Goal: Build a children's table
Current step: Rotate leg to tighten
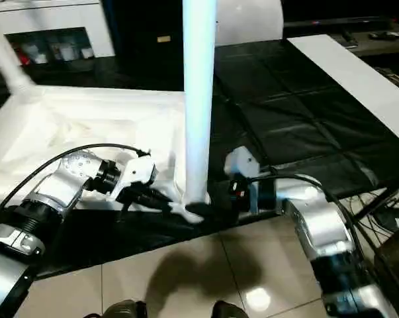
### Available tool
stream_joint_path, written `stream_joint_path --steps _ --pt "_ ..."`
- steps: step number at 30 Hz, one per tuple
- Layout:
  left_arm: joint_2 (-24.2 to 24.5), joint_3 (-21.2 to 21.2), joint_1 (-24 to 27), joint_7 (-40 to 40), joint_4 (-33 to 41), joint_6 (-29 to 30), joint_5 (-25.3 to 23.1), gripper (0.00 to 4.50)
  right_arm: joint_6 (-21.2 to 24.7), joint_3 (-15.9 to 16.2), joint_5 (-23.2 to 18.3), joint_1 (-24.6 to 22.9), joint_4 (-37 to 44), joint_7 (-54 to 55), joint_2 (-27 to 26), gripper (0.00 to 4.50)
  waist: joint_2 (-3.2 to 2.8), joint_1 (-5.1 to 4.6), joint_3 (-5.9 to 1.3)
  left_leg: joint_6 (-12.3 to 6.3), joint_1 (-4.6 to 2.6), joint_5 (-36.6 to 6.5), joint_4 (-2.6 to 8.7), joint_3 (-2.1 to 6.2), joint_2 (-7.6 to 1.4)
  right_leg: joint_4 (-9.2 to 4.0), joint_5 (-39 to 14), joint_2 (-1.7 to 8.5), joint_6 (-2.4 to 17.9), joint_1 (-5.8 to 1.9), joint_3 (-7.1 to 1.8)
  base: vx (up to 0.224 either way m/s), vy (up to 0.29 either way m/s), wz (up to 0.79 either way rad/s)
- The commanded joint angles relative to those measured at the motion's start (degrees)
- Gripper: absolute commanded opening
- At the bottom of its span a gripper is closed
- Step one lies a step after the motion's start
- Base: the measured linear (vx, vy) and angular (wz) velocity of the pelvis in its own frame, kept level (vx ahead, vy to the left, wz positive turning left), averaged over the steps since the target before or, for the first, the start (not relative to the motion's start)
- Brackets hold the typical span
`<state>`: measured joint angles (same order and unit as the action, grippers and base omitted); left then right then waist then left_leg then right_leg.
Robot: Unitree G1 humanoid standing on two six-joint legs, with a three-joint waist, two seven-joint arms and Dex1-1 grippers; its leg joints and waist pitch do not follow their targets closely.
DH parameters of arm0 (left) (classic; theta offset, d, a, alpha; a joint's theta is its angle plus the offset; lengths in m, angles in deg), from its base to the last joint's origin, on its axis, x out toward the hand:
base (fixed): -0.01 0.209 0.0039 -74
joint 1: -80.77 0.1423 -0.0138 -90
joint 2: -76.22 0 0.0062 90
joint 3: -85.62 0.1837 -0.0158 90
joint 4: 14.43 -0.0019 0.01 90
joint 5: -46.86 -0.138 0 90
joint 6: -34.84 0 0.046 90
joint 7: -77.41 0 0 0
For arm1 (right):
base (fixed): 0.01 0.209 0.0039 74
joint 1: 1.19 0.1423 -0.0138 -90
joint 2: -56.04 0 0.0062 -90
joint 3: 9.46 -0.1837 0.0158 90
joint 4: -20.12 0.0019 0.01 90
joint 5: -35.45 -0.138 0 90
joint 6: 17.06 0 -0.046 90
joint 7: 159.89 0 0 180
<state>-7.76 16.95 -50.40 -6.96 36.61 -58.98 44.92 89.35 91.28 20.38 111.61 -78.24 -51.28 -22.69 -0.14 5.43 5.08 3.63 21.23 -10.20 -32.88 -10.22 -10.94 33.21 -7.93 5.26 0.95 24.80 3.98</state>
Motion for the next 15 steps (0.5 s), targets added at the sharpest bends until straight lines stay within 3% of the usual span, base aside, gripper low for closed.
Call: stream_joint_path --steps 1,9,15 --pt "-0.13 3.28 -0.29 -3.49 0.73 -0.9 -1.28 0.0 -1.43 1.0 0.43 0.82 -1.5 -2.51 0.69 3.67 0.58 -0.25 -4.42 -5.03 -0.59 -8.71 3.14 -0.16 -2.06 -2.87 -12.25 2.84 13.99 -3.91 -2.42 0.0 0.0 0.0" --pt "0.03 3.52 -0.8 -4.89 0.05 -1.96 -1.36 0.0 -2.1 2.26 -0.23 2.41 -3.8 -5.59 0.81 3.02 1.18 -0.17 -4.6 -5.32 -0.4 -8.31 3.02 -0.12 -1.98 -2.71 -12.71 2.83 13.64 -4.08 -2.29 0.0 0.0 0.0" --pt "0.12 3.51 -0.8 -5.24 -0.12 -2.22 -1.56 0.0 -1.99 3.03 -0.53 2.74 -4.54 -6.95 0.51 2.74 1.04 0.01 -4.64 -5.24 -0.44 -7.84 2.99 -0.12 -2.04 -2.64 -12.09 2.77 13.74 -4.0 -2.3 0.0 0.0 0.0"
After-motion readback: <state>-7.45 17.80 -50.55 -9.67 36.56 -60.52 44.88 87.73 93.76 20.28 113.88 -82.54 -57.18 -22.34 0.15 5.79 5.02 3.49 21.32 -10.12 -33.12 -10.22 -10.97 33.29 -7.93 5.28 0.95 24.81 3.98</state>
